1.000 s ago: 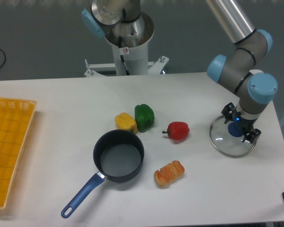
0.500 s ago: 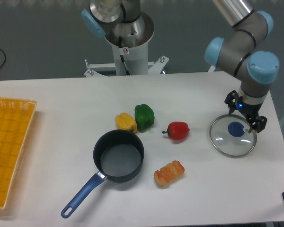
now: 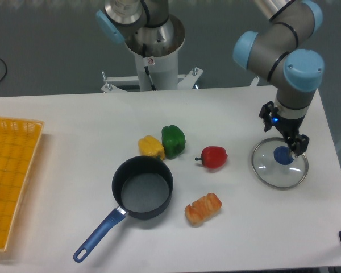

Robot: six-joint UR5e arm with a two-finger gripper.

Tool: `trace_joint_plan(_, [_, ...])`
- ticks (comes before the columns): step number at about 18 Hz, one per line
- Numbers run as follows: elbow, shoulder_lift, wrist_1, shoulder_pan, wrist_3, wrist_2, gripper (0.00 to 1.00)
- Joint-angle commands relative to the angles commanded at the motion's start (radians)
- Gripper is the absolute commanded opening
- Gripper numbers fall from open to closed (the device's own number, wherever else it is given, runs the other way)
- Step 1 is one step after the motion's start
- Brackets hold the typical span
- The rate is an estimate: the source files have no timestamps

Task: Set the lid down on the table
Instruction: 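Open the gripper and lift it up off the lid's blue knob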

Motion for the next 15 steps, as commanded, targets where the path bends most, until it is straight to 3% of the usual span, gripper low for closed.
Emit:
trace_joint_plan(8, [0.0, 0.011, -0.005, -0.064, -0.021, 0.003, 1.0])
trace_joint_plan(15, [0.0, 0.009, -0.003, -0.072, -0.035, 0.003, 1.0])
